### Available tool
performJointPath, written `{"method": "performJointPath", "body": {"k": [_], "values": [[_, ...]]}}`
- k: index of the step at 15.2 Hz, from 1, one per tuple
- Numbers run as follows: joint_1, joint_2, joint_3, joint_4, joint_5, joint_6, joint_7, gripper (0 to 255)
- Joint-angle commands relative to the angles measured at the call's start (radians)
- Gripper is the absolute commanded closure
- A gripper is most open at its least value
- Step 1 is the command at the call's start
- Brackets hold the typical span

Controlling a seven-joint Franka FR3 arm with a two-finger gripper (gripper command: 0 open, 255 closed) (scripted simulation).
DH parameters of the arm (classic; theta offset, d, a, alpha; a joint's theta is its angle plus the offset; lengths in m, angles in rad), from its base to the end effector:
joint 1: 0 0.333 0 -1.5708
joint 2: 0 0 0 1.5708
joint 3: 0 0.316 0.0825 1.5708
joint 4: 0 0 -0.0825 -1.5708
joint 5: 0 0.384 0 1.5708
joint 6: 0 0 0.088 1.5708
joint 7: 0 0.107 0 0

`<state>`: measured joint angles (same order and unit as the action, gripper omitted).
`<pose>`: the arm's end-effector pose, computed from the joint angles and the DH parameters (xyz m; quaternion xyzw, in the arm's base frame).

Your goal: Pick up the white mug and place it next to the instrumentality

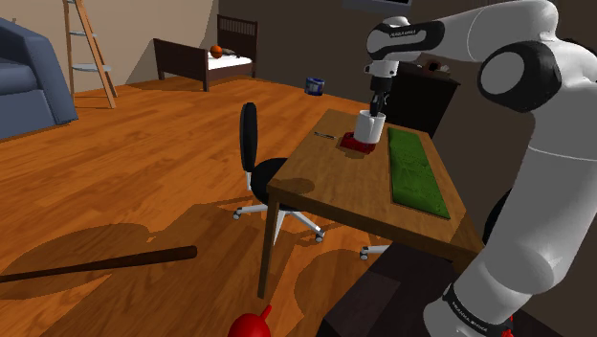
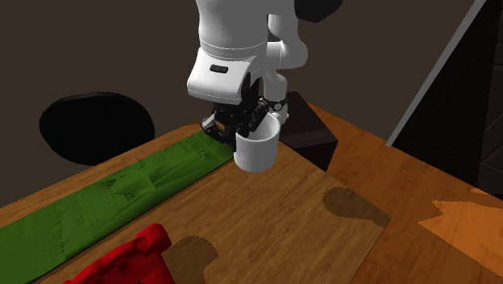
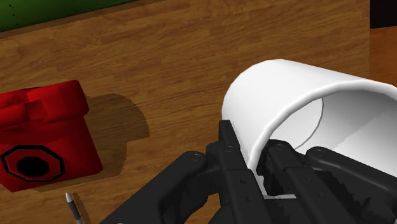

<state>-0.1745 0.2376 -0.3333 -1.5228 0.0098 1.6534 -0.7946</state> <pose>0.5526 -0.2836 0.5208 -0.9878 -0.1445 0.0579 0.0016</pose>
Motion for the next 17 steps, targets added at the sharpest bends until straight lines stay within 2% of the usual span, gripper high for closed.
{"method": "performJointPath", "body": {"k": [1, 5, 17], "values": [[-0.034, 0.073, -0.012, 0.097, 0.022, -0.025, -0.044, 255], [-0.11, 0.23, -0.021, 0.323, 0.07, -0.099, -0.111, 255], [-0.094, 0.217, -0.017, 0.141, 0.067, 0.07, -0.105, 255]]}}
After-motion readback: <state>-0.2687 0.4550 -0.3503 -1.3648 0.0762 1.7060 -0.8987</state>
